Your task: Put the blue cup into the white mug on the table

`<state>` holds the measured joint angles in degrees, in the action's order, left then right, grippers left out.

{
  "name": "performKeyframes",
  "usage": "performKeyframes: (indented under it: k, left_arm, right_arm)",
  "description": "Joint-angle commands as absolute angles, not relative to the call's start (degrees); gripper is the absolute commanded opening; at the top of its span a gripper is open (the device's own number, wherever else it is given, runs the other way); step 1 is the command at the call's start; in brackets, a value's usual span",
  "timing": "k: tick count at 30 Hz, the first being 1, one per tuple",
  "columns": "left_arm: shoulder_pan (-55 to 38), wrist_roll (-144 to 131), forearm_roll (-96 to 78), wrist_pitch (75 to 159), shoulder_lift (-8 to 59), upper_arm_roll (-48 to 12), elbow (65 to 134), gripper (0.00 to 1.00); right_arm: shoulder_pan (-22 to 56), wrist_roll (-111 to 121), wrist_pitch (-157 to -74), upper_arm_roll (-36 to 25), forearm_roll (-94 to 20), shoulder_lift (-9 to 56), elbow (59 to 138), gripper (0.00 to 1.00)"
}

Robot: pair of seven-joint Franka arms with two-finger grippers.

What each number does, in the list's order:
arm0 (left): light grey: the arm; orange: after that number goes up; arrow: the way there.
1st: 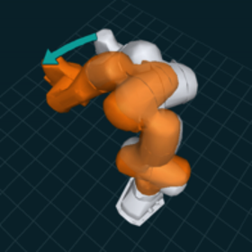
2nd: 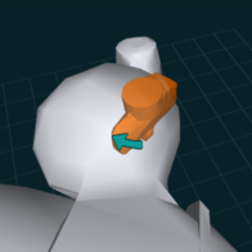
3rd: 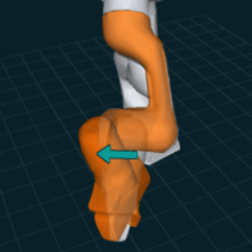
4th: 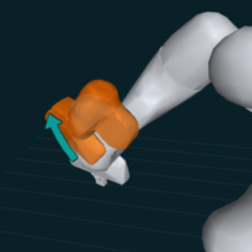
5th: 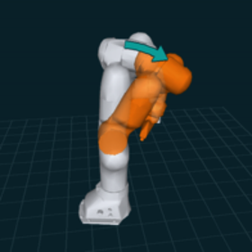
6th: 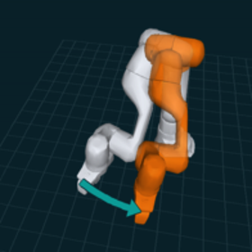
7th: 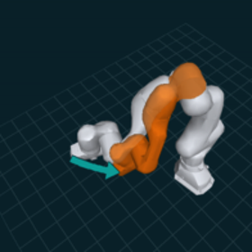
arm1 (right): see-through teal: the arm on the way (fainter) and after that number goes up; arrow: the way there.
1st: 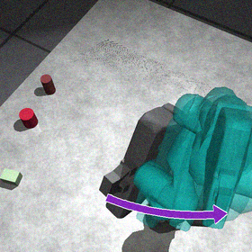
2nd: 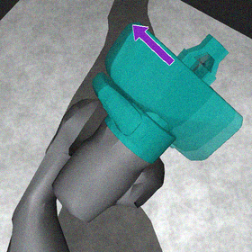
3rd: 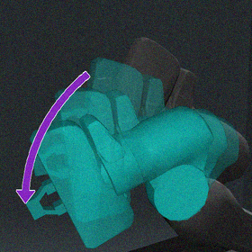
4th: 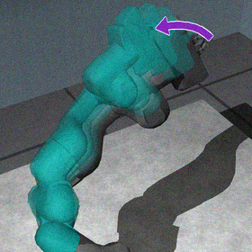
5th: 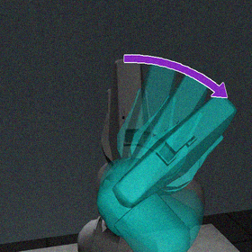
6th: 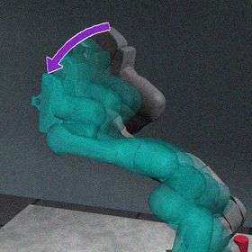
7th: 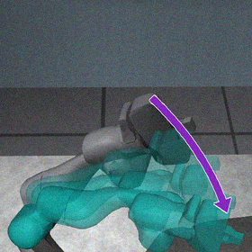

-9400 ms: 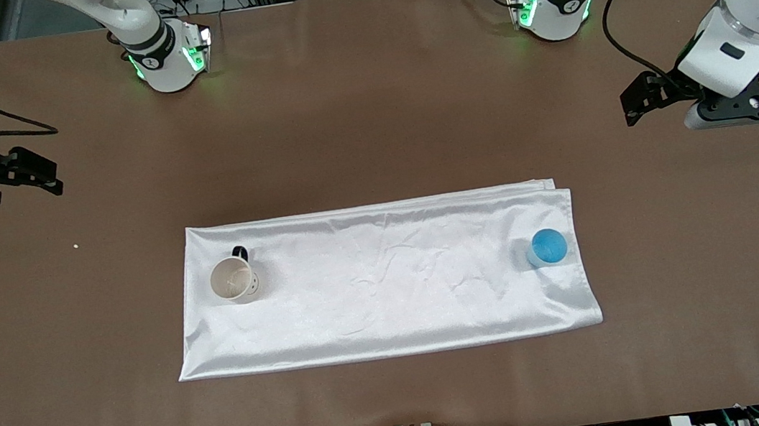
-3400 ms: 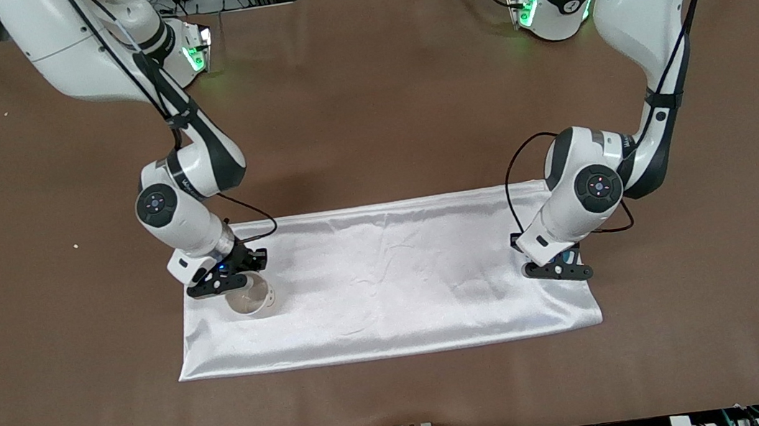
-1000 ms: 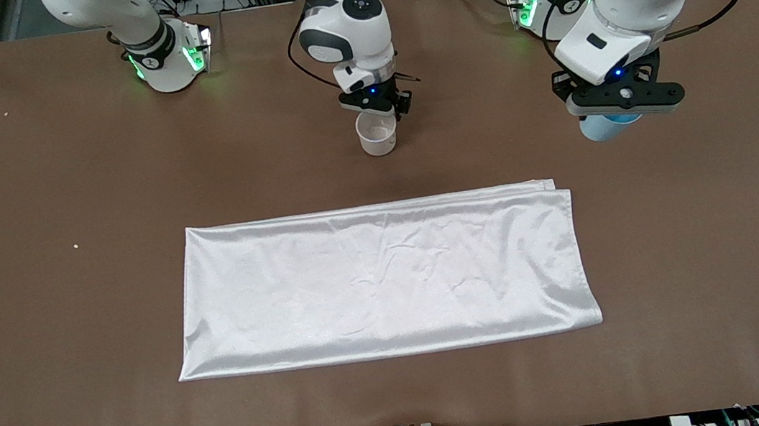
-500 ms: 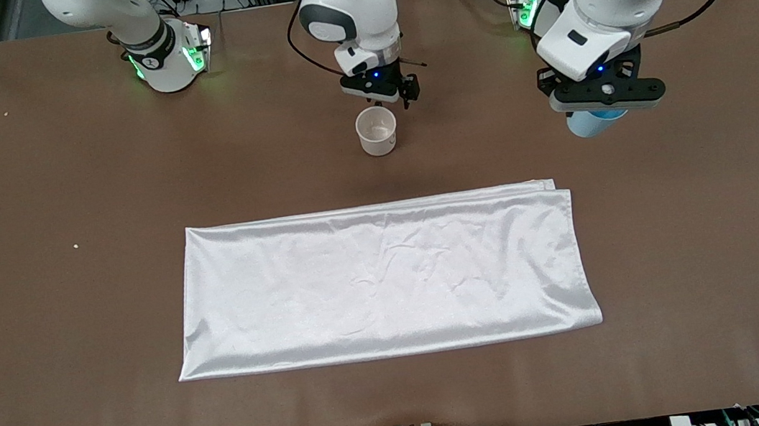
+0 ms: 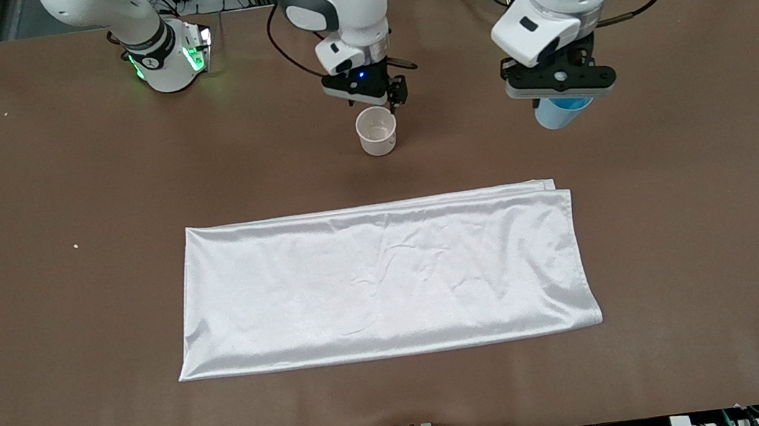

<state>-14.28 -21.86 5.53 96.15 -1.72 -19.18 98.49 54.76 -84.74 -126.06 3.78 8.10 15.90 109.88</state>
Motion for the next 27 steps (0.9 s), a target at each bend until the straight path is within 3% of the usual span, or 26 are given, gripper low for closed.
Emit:
performKeyframes:
  k: [1,16,27]
  left_arm:
    - [-13.97,-28.64,6.59,95.1,-1.85,-23.55,98.17,0.0]
    - [-14.59,-37.43,6.94,96.42,2.98,-34.0,96.24,0.0]
    - [-14.76,-49.04,12.91,104.84,11.68,-44.73,96.33,0.0]
  right_arm:
    - [47.39,-74.38,-123.57,4.22,9.05,15.56,108.9,1.0]
    - [22.43,-38.69,-123.49,4.31,8.7,16.52,107.93,1.0]
    - [12.58,-21.11,-122.26,4.13,8.79,16.61,108.28,1.0]
